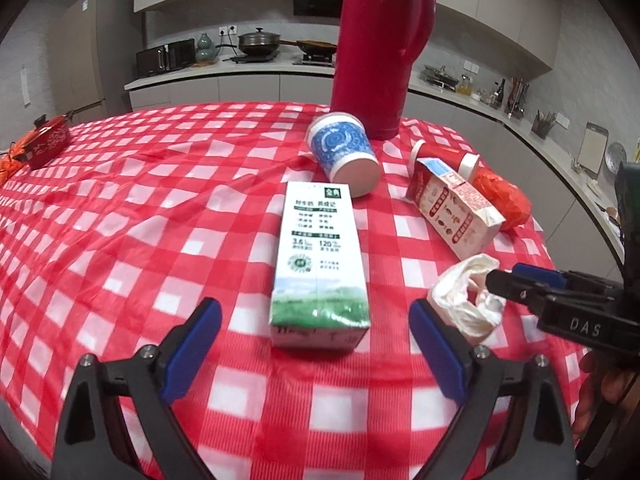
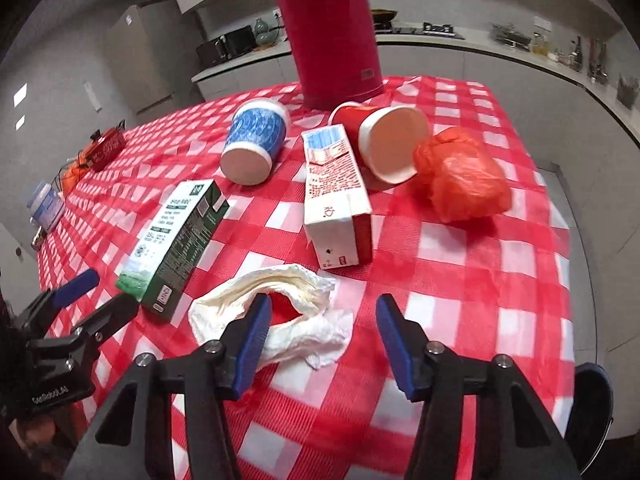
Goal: Collect trash
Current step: 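Grasp the green milk carton with the left tool while the right tool grasps the white bag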
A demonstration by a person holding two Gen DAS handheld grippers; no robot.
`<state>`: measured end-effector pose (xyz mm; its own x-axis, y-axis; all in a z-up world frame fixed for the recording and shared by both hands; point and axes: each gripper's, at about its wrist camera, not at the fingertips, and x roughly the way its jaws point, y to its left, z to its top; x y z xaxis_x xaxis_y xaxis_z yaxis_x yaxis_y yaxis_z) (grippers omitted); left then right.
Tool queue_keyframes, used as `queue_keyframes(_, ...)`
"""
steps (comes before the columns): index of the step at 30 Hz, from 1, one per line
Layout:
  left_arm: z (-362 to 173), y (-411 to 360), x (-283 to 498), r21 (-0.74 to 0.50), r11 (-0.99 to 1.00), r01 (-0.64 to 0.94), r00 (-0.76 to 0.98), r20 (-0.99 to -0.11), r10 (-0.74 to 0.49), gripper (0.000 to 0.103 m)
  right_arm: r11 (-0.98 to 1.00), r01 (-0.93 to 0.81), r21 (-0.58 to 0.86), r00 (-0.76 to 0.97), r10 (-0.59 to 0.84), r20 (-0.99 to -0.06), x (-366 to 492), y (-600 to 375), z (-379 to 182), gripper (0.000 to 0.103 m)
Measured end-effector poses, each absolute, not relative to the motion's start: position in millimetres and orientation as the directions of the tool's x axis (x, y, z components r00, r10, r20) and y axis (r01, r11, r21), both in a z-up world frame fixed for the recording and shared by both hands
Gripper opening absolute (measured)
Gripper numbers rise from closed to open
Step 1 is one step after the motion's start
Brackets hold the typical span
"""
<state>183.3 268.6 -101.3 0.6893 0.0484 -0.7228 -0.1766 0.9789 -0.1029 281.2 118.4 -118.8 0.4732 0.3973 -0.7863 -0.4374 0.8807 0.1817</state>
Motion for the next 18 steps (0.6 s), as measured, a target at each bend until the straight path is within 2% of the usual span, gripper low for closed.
queue_keyframes(3, -108, 271, 192, -0.118, 0.978, -0.171, 0.679, -0.733, 0.031, 0.09, 0.868, -0.458, 0.19, 0.44, 0.407, -0.8, 289, 126, -129, 0.044)
queue_keyframes(5, -111, 272, 196, -0.126, 0.978, -0.169, 0.672, -0.74, 0.02, 0.087, 0.862, -0.464, 0.203, 0.425, 0.418, -0.803, 293, 128, -134, 0.031)
queue_keyframes(7, -113, 273, 198, -0.137, 0.976, -0.167, 0.669, -0.743, 0.01, 0.072, 0.856, -0.467, 0.221, 0.417, 0.433, -0.799, 294, 129, -137, 0.018)
queue_keyframes(9, -115, 275, 200, -0.148, 0.975, -0.168, 0.662, -0.749, 0.0, 0.059, 0.855, -0.466, 0.228, 0.424, 0.442, -0.791, 293, 128, -138, 0.016)
queue_keyframes(18, -105, 277, 192, -0.151, 0.974, -0.171, 0.706, -0.708, 0.014, 0.056, 0.853, -0.461, 0.244, 0.448, 0.461, -0.766, 284, 122, -127, 0.012)
